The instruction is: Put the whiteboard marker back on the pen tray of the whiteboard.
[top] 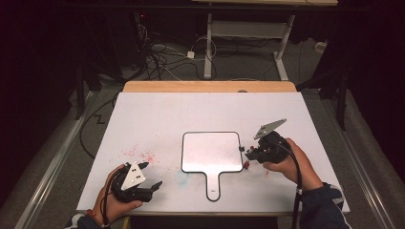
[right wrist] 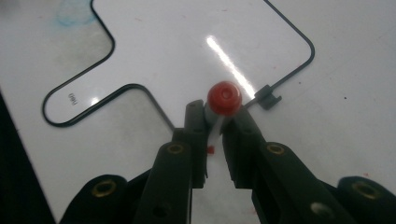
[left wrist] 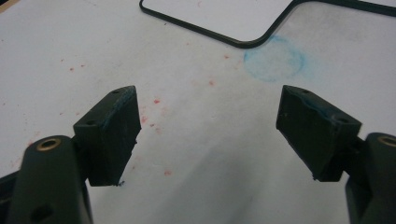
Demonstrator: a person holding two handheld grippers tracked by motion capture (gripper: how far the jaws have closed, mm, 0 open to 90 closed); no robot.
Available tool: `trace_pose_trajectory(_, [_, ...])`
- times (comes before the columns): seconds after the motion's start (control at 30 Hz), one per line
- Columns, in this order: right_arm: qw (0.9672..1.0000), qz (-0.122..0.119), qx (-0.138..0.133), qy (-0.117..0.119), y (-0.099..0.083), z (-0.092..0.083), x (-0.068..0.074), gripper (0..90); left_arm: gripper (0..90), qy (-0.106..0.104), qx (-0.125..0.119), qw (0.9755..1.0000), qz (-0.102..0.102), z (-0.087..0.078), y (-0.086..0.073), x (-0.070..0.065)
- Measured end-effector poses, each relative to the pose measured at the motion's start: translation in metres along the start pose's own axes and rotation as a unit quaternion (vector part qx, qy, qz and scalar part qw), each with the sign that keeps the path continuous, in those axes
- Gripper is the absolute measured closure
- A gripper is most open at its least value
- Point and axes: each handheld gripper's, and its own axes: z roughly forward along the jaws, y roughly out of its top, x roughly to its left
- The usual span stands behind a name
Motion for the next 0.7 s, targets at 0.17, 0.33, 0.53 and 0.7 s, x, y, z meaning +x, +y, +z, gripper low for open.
trace_pose_trajectory(0.17, [0.9984,0.040,-0.039,-0.003,0.004,0.015,-0.015,79.1,20.7,-0.001,0.004,1.0000,0.001,0.001,-0.001,-0.001])
trace_pose_trajectory(0.33, [0.9939,0.083,-0.072,0.003,0.003,0.035,-0.031,75.3,20.7,-0.001,0.007,1.0000,0.001,0.002,-0.001,-0.001])
trace_pose_trajectory(0.53, [0.9867,0.132,-0.094,0.001,-0.005,0.056,-0.046,71.4,20.7,-0.002,0.011,0.9999,0.003,0.003,-0.001,-0.001])
trace_pose_trajectory(0.7, [0.9849,0.148,-0.088,-0.014,-0.010,0.070,-0.050,69.9,20.7,-0.002,0.012,0.9999,0.005,0.003,-0.001,-0.002])
